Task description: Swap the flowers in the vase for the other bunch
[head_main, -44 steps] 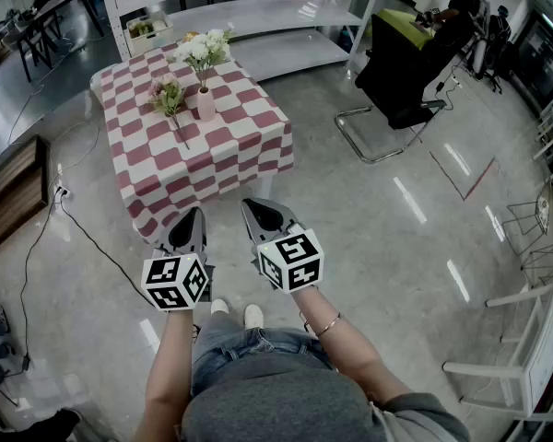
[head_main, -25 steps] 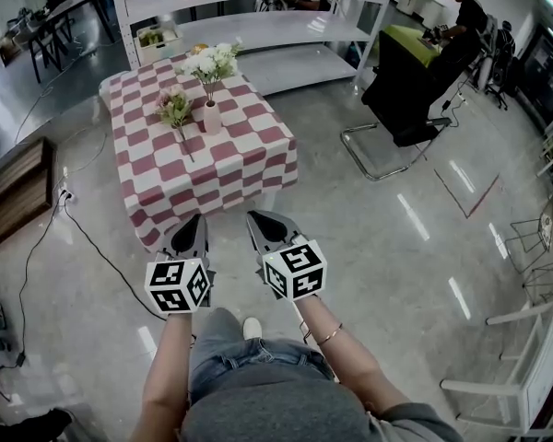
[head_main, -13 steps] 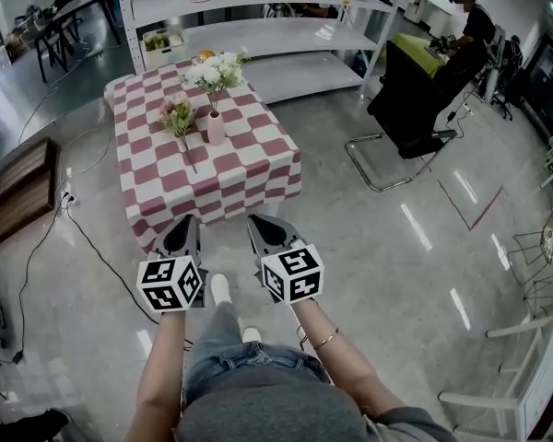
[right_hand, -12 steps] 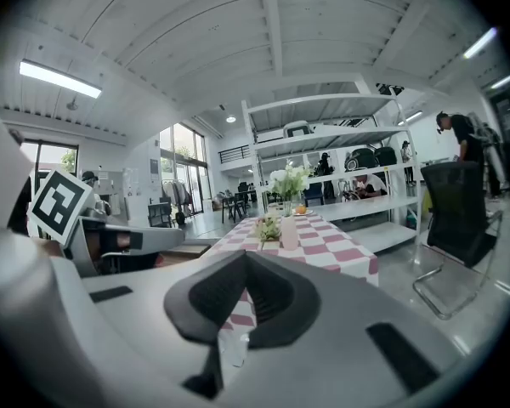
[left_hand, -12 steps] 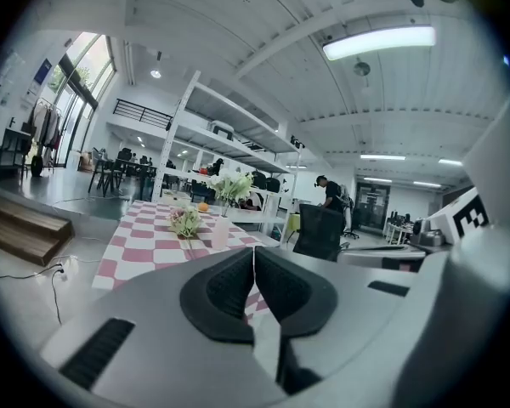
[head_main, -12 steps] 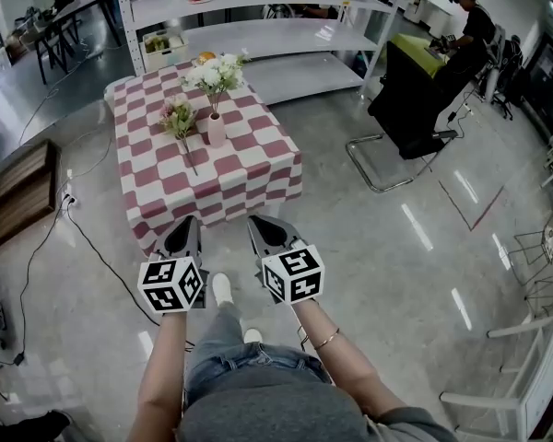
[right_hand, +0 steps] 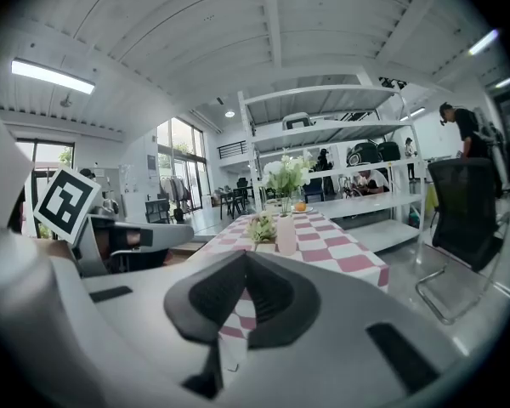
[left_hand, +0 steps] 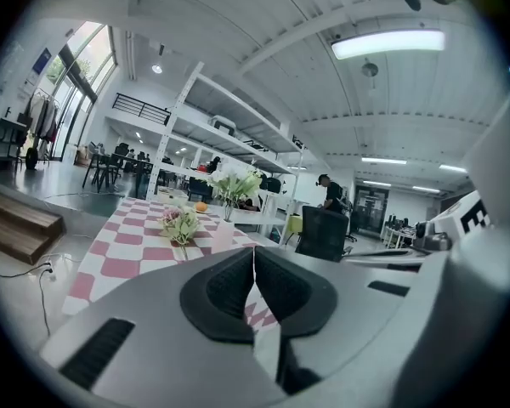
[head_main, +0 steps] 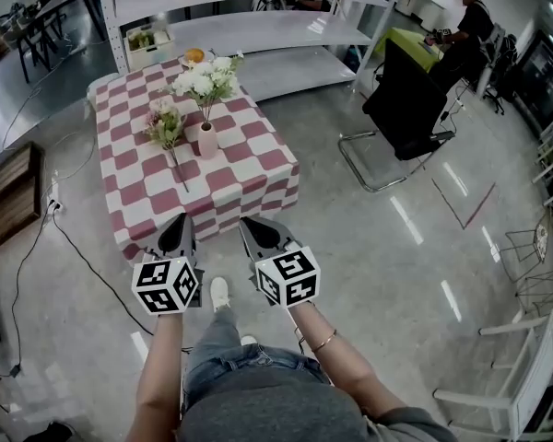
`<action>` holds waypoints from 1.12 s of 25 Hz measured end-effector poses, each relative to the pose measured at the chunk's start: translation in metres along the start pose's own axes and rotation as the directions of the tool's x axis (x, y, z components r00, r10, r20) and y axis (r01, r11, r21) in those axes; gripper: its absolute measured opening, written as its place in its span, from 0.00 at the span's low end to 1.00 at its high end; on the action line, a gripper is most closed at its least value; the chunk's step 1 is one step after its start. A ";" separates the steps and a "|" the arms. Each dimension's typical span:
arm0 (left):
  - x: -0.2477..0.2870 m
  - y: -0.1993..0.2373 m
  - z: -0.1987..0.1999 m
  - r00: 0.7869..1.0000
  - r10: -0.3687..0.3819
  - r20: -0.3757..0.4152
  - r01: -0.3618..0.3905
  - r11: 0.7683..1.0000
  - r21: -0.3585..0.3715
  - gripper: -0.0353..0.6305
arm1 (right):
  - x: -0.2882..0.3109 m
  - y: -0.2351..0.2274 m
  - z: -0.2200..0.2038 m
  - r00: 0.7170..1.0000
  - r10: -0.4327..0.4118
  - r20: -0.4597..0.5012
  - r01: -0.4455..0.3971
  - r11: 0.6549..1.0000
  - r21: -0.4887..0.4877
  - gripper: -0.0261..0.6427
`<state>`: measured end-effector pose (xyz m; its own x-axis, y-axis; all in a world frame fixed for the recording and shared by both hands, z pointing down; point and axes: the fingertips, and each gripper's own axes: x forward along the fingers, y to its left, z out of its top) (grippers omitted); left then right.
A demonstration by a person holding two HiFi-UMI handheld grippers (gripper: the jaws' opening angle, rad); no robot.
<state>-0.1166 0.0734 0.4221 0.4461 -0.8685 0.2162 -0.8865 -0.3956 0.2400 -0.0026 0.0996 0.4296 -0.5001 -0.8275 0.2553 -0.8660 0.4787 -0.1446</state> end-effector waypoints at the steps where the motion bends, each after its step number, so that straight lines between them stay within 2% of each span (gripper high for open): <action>1: 0.008 0.004 0.002 1.000 -0.003 -0.002 0.003 1.000 0.000 0.08 | 0.008 -0.003 0.002 1.000 0.000 -0.001 0.000 1.000 0.001 0.05; 16: 0.127 0.067 0.034 0.997 -0.061 -0.041 0.062 0.998 0.017 0.08 | 0.133 -0.052 0.034 0.999 -0.027 -0.039 0.027 1.000 0.009 0.05; 28: 0.191 0.093 0.045 0.992 -0.102 -0.071 0.103 0.995 0.013 0.08 | 0.186 -0.086 0.042 0.994 -0.087 -0.067 0.089 0.996 0.020 0.05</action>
<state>-0.1191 -0.1431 0.4427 0.5416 -0.8004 0.2571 -0.8374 -0.4867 0.2488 -0.0209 -0.1078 0.4490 -0.4212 -0.8445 0.3307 -0.9069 0.3974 -0.1402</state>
